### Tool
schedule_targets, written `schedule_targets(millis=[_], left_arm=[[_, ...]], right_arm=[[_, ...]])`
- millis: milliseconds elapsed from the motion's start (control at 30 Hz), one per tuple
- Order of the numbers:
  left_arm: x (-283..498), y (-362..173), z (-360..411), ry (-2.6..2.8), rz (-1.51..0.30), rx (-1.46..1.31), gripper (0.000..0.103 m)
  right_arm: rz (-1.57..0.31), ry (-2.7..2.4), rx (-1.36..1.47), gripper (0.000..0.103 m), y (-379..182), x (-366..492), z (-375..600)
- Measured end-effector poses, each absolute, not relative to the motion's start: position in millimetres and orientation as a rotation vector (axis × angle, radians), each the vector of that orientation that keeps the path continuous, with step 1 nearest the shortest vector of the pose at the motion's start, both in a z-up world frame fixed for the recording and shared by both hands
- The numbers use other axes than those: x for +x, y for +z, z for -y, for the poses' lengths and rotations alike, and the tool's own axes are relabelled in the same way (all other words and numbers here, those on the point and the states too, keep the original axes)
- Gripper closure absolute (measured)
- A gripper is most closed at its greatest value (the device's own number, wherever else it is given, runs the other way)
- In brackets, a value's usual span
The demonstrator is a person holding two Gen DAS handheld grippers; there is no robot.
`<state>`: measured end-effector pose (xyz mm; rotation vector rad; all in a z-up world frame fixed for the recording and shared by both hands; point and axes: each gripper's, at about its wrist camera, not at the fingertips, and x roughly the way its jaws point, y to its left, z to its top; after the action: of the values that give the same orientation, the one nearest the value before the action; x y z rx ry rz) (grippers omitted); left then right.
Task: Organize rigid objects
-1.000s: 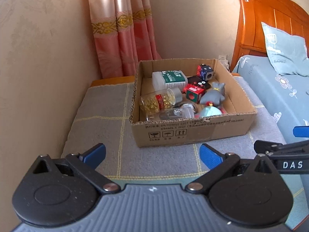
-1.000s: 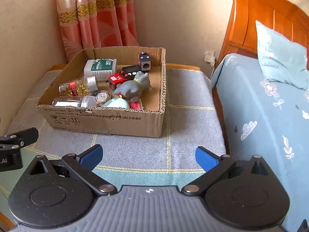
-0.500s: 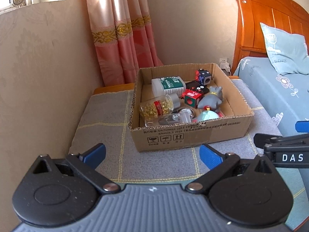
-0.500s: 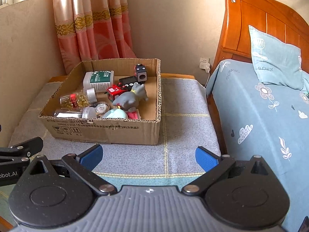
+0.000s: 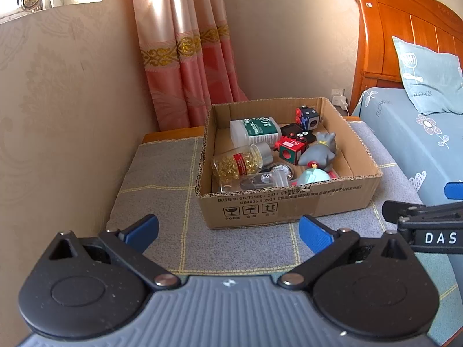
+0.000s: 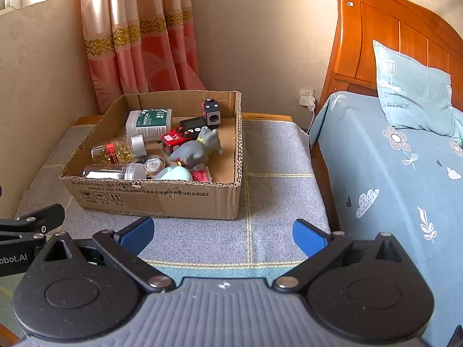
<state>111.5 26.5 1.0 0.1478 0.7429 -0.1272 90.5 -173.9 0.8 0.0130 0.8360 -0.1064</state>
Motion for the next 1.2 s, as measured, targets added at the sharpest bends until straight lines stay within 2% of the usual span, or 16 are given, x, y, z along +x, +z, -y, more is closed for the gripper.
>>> schedule_targets(millis=[1200], left_arm=[[111.5,1.2,-26.4,-0.116,-0.739,0.150,0.001]], right_arm=[[-0.819,-0.107,-0.003,0.000,4.4,88.8,170.8]])
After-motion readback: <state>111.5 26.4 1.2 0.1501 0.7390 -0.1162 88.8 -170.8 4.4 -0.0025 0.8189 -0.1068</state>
